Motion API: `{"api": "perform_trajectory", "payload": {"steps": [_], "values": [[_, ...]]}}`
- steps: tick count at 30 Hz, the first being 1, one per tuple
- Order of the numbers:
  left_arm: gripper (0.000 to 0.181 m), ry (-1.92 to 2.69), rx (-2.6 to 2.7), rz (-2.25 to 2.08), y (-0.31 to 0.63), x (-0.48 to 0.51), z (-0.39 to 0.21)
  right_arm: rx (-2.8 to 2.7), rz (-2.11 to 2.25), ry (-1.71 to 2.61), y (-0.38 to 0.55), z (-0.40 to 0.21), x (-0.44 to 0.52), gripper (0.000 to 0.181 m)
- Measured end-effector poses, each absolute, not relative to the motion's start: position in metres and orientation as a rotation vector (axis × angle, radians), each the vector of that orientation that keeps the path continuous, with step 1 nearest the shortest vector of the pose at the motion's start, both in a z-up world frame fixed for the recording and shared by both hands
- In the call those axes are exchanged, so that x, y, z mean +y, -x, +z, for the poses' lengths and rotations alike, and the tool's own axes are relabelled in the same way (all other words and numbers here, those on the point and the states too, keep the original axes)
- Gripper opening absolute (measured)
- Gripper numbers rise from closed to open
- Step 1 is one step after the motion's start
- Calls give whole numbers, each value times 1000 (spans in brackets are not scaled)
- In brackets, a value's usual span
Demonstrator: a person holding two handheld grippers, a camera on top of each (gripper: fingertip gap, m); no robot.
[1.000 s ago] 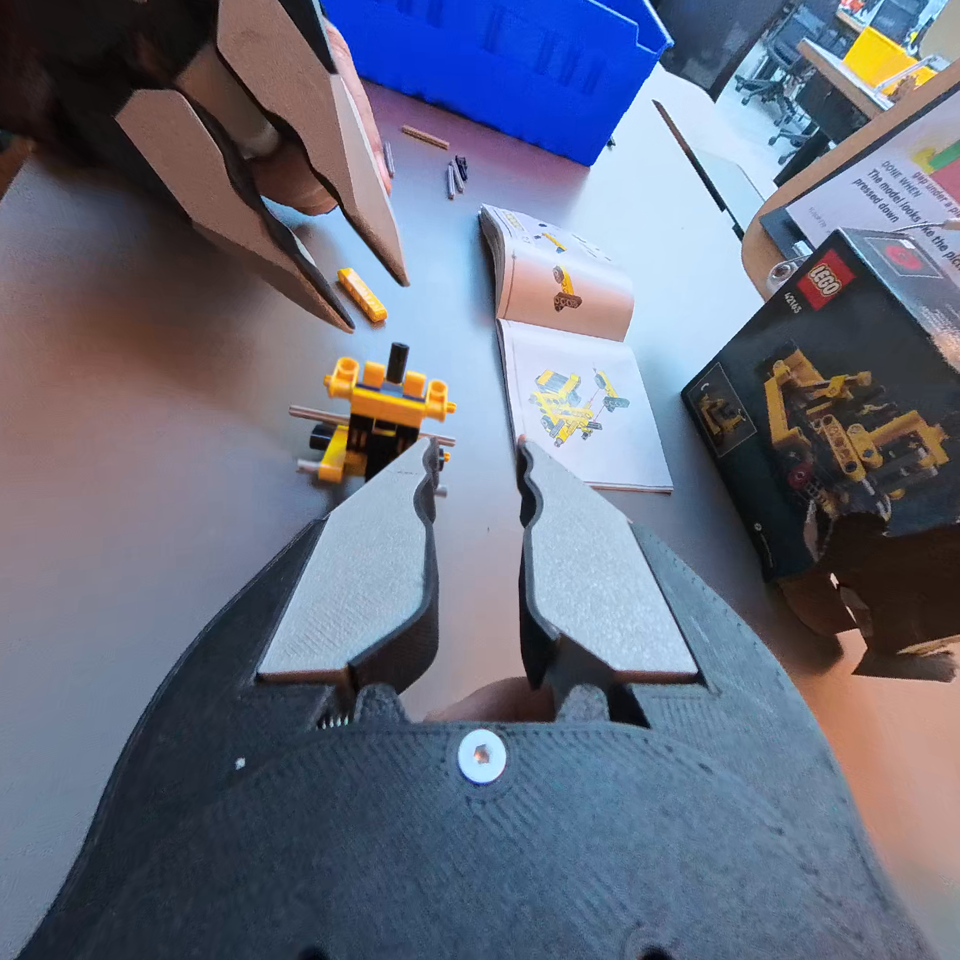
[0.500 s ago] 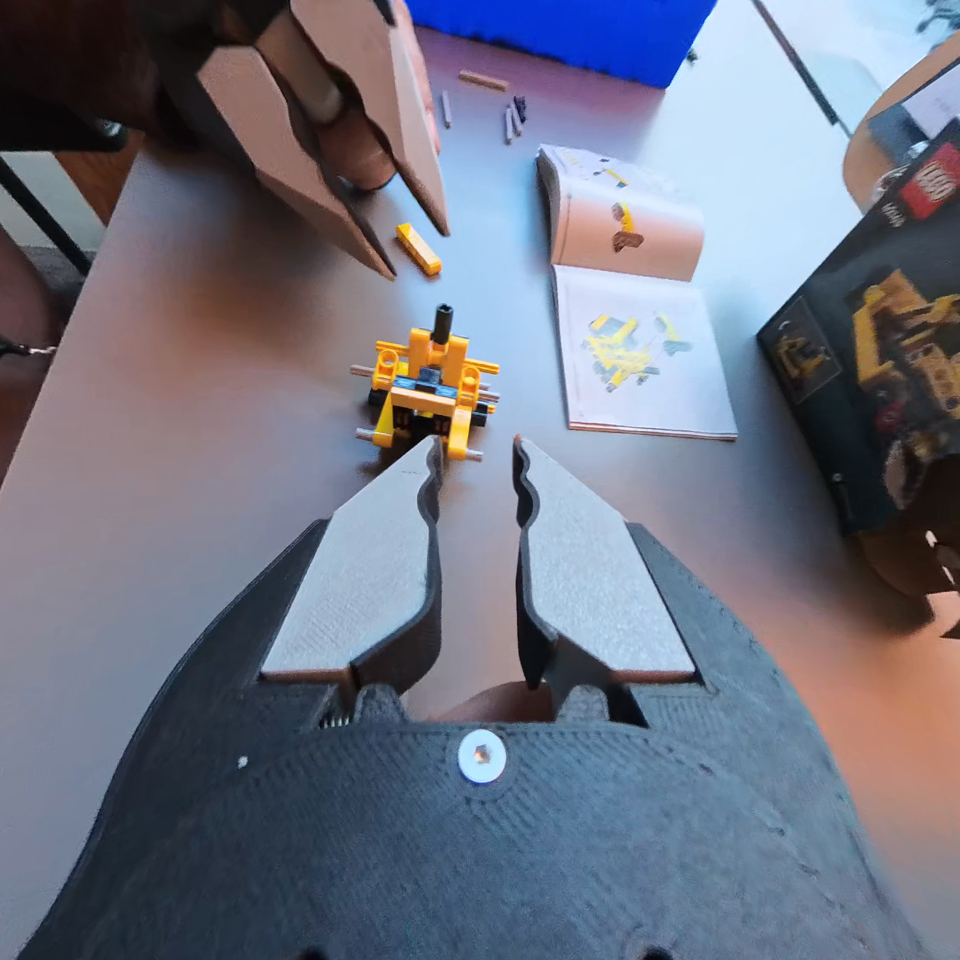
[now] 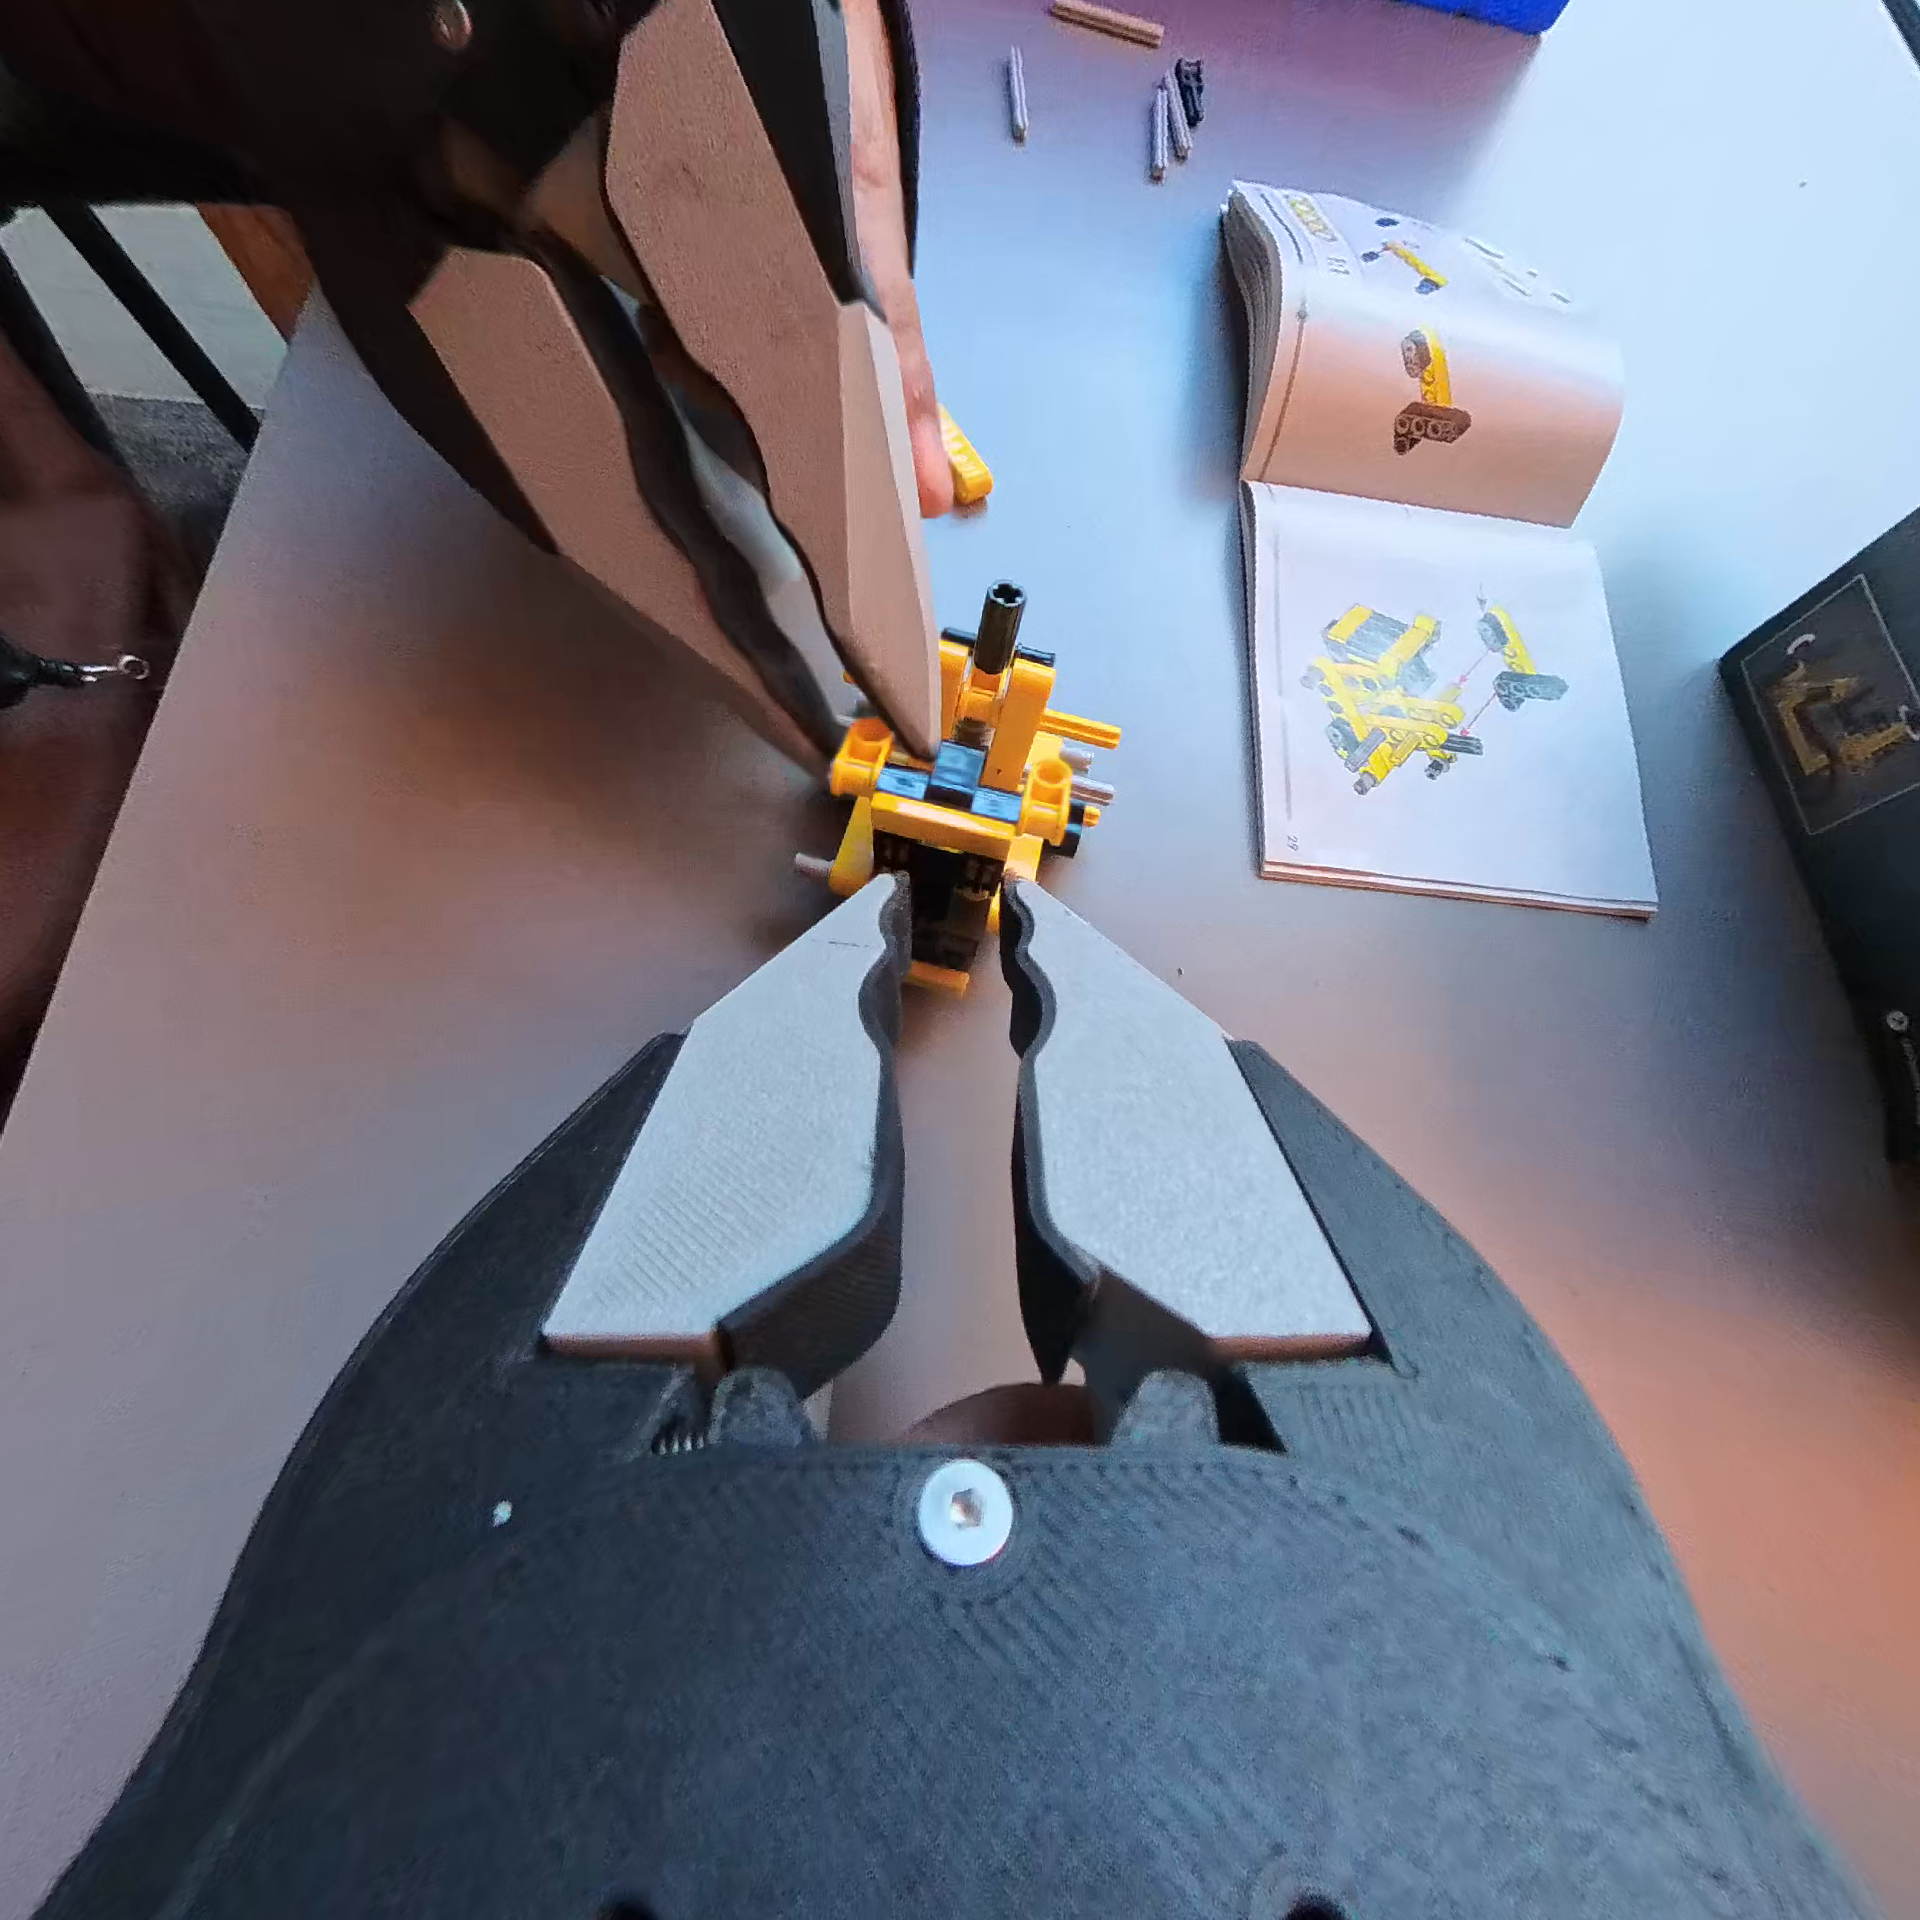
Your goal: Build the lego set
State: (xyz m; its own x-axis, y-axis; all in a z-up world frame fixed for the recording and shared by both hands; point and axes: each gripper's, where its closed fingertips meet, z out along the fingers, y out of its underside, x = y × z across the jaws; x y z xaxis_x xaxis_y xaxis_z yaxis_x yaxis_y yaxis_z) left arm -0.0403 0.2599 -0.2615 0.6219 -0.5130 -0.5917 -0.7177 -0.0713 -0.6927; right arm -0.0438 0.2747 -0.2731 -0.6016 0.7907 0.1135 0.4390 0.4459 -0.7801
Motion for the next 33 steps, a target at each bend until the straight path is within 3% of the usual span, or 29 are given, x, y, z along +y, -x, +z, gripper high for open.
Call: {"api": "perform_trajectory", "payload": {"steps": [7, 12, 20, 26, 27, 28, 33], "values": [[3, 1742, 966, 232, 48, 261, -259, -2184, 1135, 1071, 46, -260, 273, 13], [18, 1729, 918, 130, 43, 258, -250, -2180, 1147, 1081, 47, -259, 273, 12], [25, 1937, 637, -205, 47, 267, -241, -2163, 1186, 1086, 49, -253, 270, 12], [17, 2070, 448, -399, 55, 271, -245, -2156, 1176, 1089, 51, -254, 270, 12], [8, 2090, 417, -425, 57, 271, -246, -2151, 1185, 1082, 51, -253, 269, 5], [0, 2097, 393, -449, 59, 272, -247, -2139, 1192, 1077, 51, -250, 268, 6], [0, 2116, 325, -433, 71, 273, -249, -2102, 1071, 1117, 50, -251, 285, 23]]}}
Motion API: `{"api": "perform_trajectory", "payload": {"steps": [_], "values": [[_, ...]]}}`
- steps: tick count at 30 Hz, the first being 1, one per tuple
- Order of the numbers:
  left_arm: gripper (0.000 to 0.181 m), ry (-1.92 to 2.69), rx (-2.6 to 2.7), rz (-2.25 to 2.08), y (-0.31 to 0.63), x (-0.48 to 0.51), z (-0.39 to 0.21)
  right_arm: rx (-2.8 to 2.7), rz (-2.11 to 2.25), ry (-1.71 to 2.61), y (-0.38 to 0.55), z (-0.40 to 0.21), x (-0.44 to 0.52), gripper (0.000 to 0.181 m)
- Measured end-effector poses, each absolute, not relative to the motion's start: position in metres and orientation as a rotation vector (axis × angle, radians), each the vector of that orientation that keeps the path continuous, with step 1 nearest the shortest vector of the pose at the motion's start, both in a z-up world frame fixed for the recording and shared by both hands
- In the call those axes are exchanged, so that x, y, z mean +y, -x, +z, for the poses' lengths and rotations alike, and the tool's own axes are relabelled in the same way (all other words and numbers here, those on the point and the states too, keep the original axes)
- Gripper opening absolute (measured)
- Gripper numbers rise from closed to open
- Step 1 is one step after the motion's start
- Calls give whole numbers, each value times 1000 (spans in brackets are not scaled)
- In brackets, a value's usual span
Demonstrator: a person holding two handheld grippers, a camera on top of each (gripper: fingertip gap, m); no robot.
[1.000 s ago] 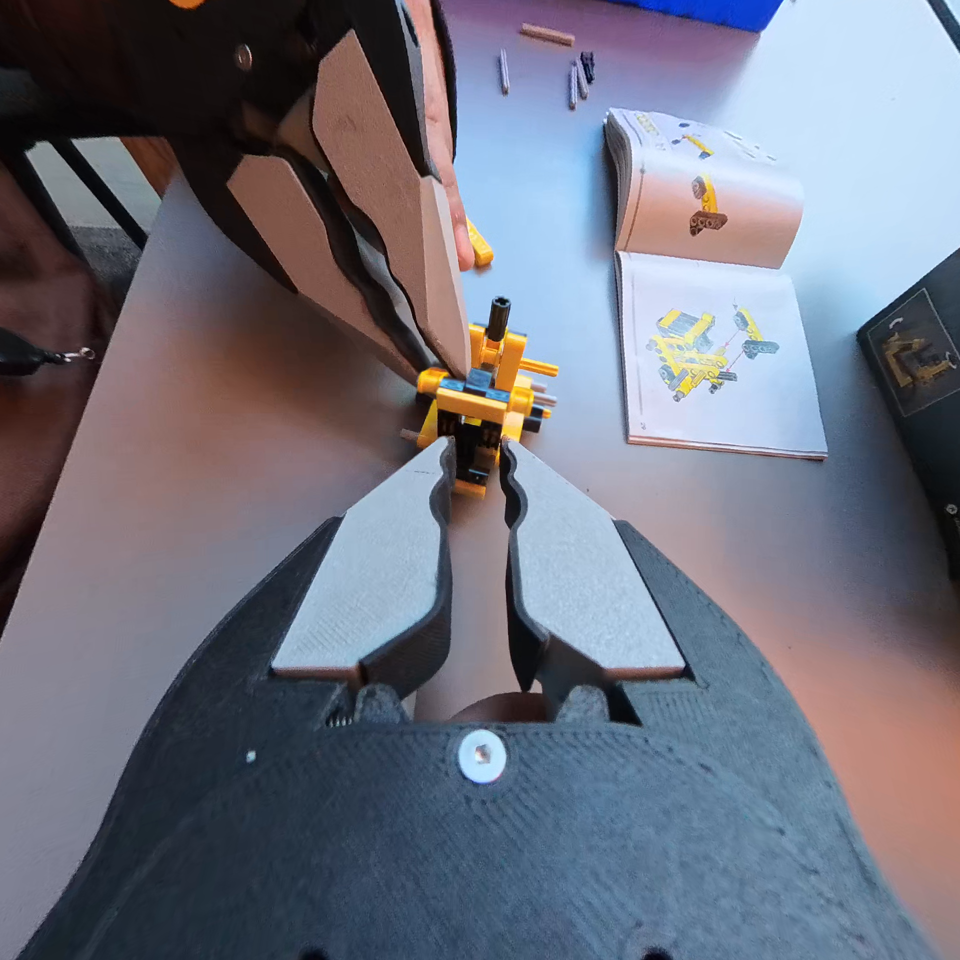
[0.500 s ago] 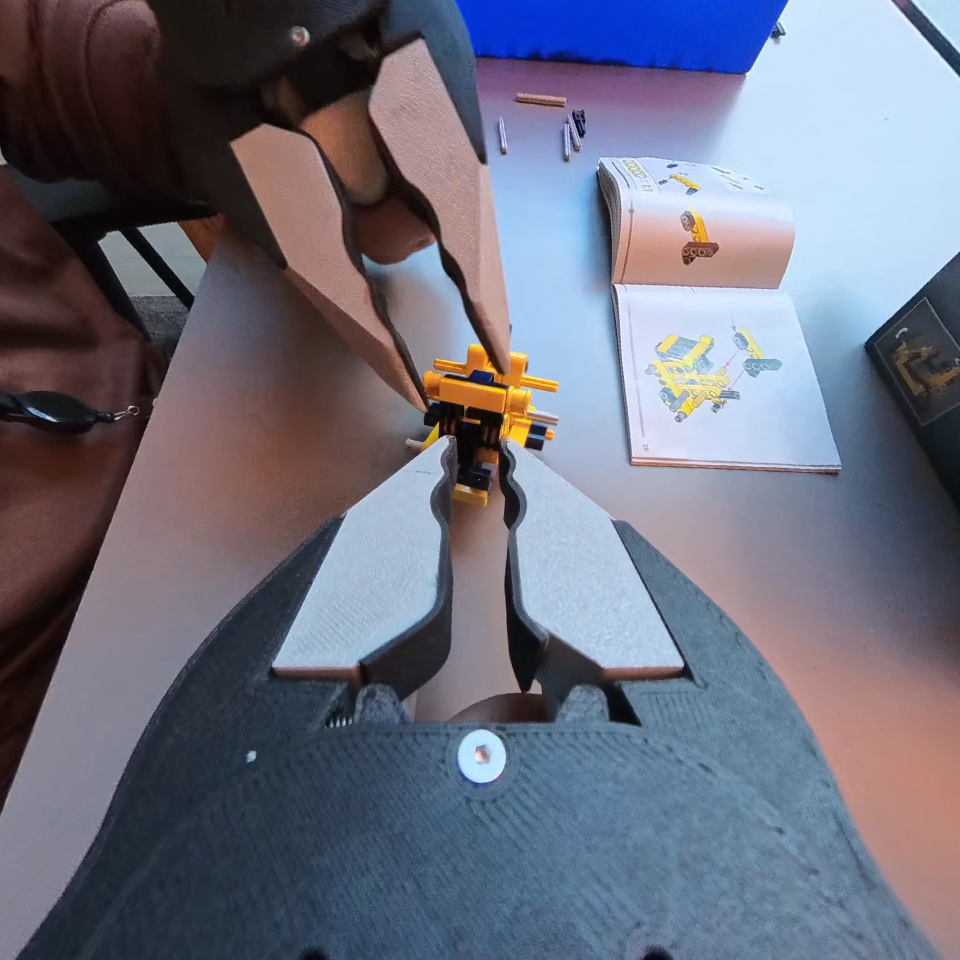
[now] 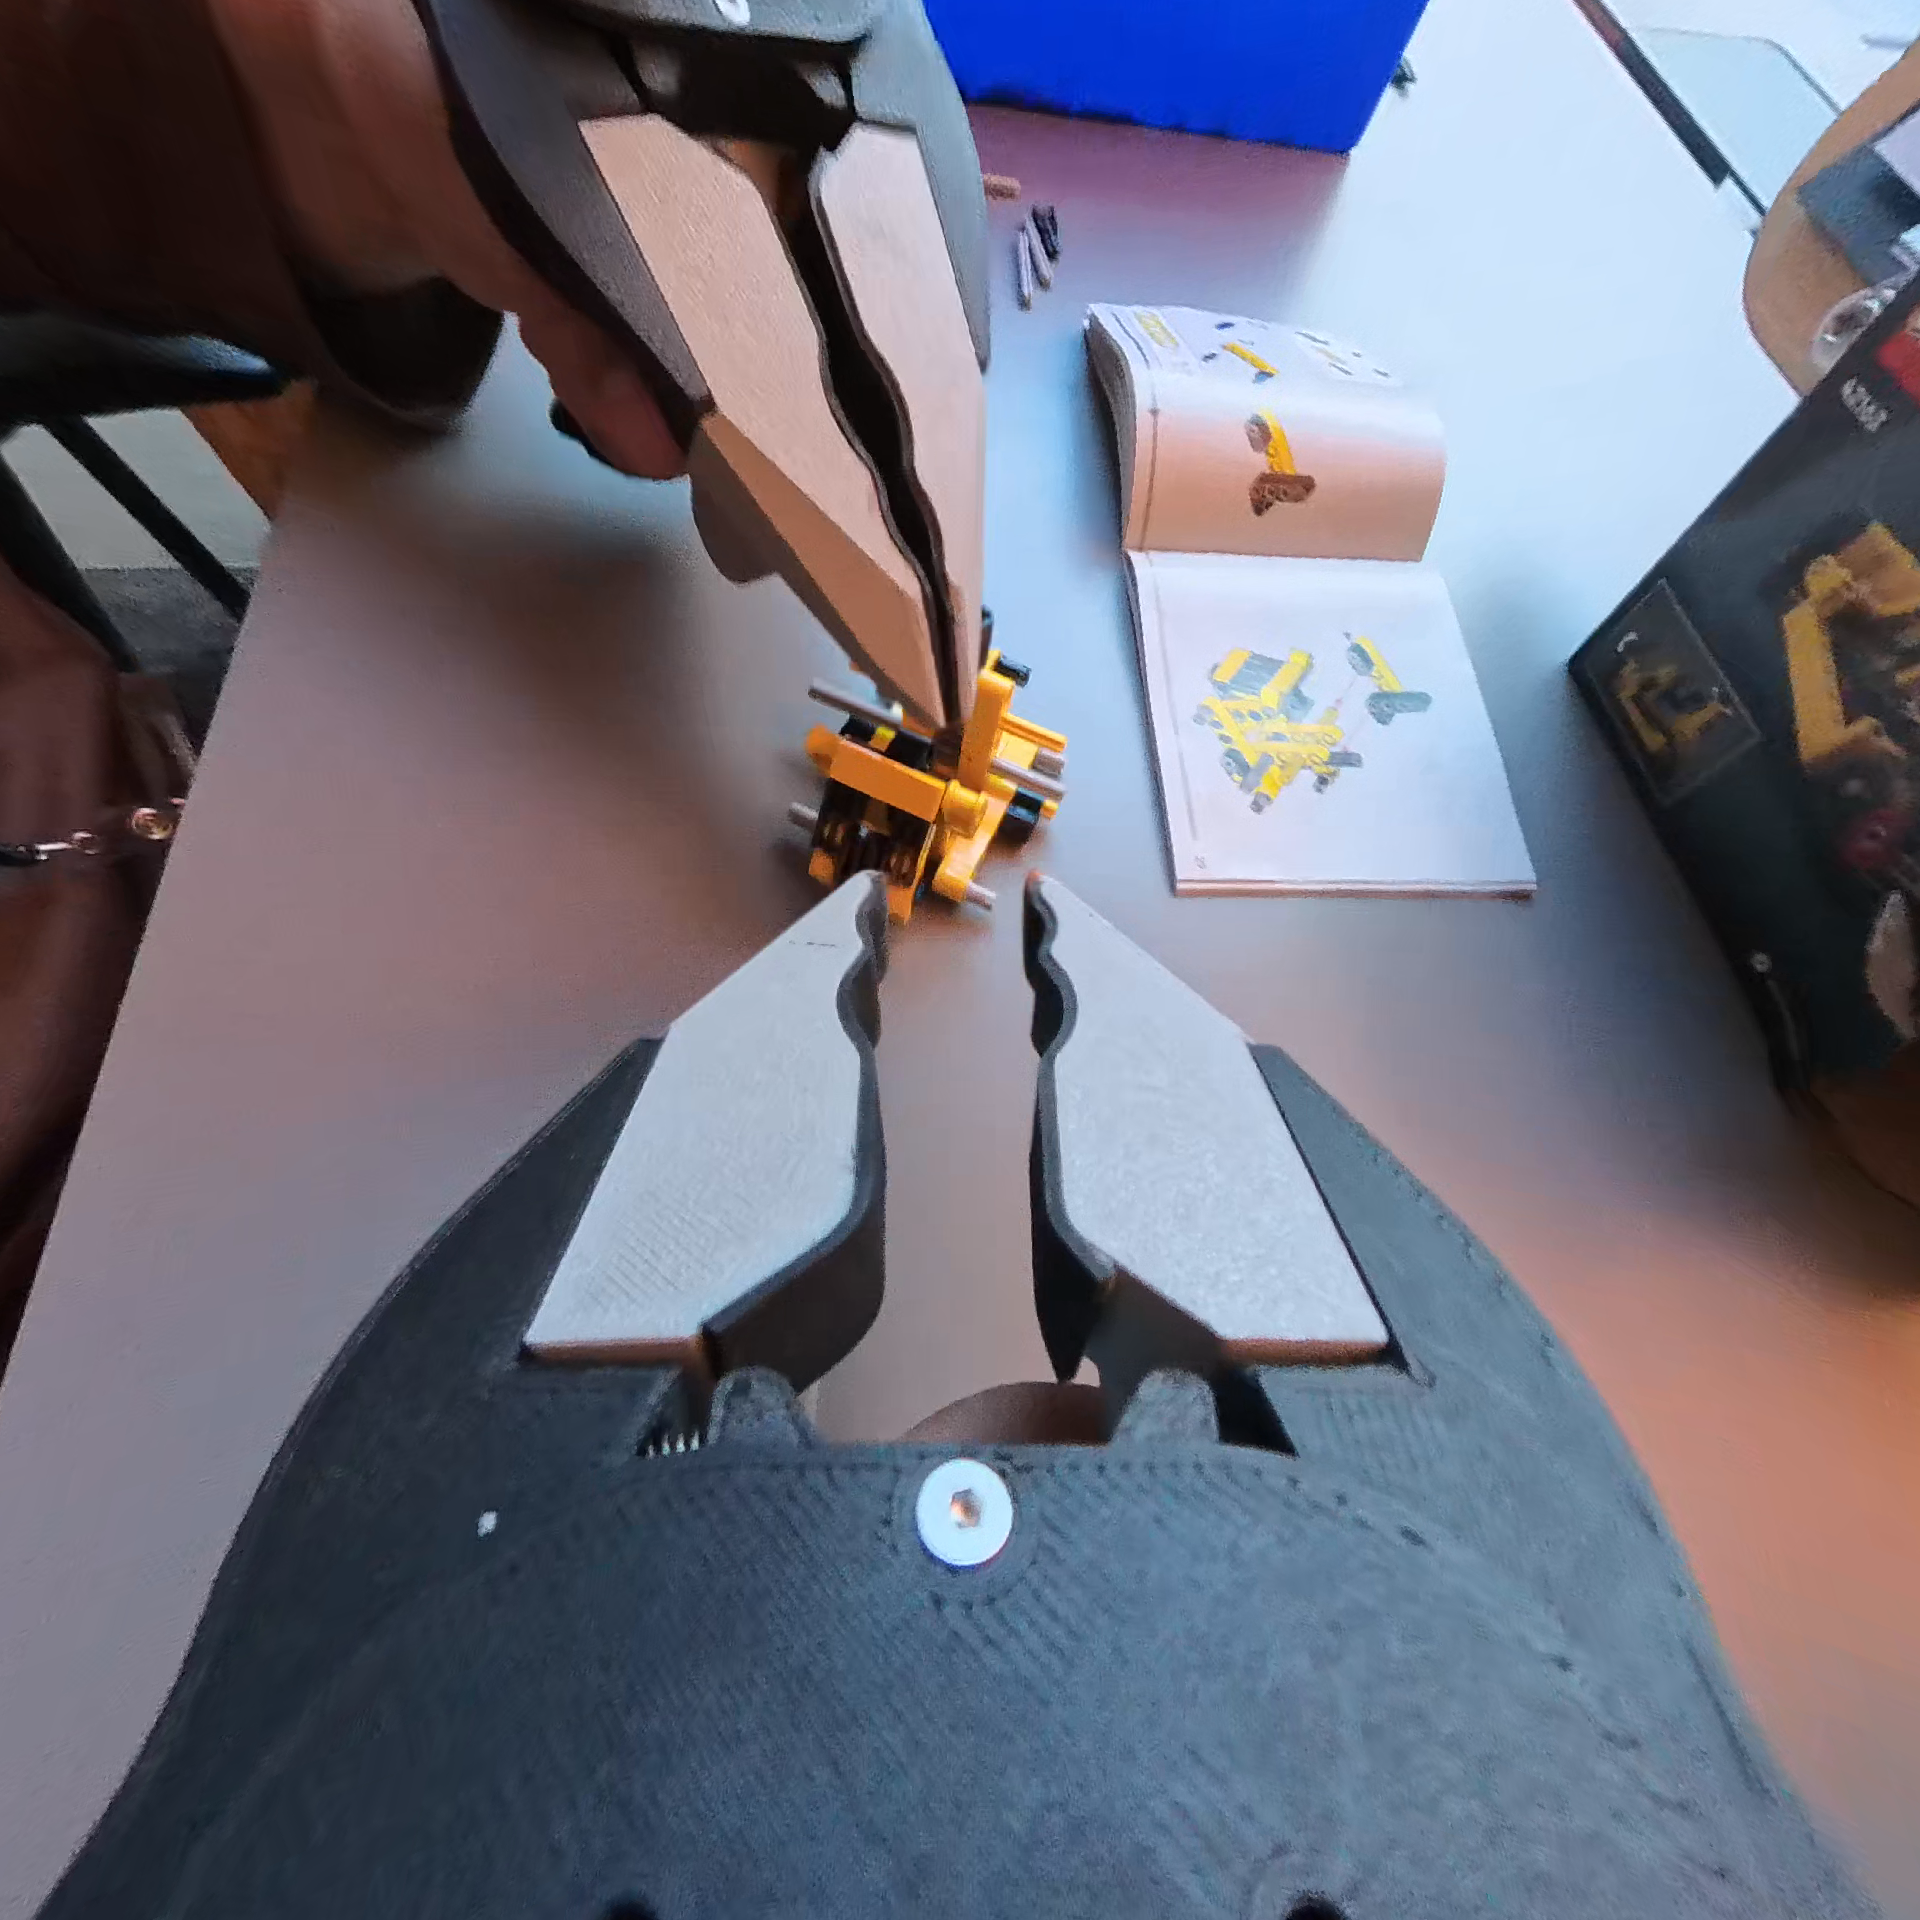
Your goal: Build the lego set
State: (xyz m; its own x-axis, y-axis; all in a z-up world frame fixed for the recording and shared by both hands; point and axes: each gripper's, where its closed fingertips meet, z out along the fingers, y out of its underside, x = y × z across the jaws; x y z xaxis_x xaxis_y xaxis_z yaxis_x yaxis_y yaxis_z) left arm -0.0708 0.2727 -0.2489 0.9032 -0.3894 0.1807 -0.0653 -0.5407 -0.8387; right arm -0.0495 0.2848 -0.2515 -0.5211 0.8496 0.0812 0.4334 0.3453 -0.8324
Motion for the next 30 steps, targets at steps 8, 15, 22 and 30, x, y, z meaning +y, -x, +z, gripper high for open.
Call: {"api": "perform_trajectory", "payload": {"steps": [8, 15, 22, 30], "values": [[27, 2220, 410, -410, 57, 258, -249, -2270, 953, 1138, 38, -285, 268, 28], [29, 2357, 456, -345, 53, 265, -265, -2233, 949, 1148, 45, -285, 261, 27], [24, 2389, 429, -386, 51, 267, -266, -2209, 894, 1110, 46, -278, 262, 21], [24, 2324, 266, -612, 45, 265, -254, -2195, 958, 1079, 40, -260, 259, 25]]}}
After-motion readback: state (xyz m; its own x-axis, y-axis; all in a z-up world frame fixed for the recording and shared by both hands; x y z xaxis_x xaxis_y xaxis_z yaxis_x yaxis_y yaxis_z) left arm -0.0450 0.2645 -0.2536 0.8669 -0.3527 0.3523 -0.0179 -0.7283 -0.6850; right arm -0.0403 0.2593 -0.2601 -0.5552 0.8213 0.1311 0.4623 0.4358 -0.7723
